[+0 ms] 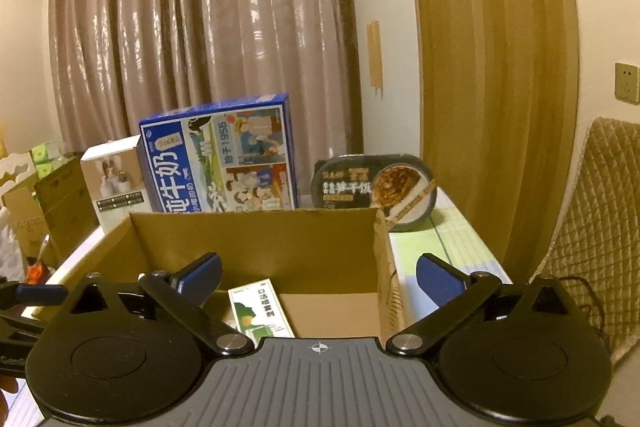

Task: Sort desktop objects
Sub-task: 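Withdraw both open tools from the box toward the two white medicine boxes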

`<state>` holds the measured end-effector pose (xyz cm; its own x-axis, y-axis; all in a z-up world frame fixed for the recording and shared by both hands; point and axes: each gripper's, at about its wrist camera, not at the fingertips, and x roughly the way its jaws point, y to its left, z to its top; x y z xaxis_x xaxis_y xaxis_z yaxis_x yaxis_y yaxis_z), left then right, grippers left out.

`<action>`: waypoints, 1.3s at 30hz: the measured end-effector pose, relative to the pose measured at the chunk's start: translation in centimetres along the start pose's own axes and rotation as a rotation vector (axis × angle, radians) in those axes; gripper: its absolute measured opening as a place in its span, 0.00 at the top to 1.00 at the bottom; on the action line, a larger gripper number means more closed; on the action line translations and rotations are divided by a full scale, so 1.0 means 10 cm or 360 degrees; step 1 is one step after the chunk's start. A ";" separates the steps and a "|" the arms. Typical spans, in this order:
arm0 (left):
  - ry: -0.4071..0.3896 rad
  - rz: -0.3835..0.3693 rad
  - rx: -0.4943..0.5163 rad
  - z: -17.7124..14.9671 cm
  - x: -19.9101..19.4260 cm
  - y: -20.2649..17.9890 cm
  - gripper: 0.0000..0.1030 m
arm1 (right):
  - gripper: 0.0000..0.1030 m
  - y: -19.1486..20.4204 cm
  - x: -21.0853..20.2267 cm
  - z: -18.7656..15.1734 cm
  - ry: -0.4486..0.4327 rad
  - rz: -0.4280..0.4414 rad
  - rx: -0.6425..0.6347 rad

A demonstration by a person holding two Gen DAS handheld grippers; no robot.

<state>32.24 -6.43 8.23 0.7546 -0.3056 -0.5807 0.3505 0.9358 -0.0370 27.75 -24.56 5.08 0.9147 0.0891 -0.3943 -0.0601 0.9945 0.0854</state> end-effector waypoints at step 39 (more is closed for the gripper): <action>0.0160 -0.0136 0.0280 -1.12 -0.94 0.17 0.02 | 0.02 -0.16 -1.10 -1.17 0.0369 0.0155 -0.0424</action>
<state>19.52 -0.05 4.55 0.6619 -0.3551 -0.6601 0.5087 0.8596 0.0476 13.13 -26.45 -1.42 0.7863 0.1639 -0.5957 -0.2726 0.9573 -0.0964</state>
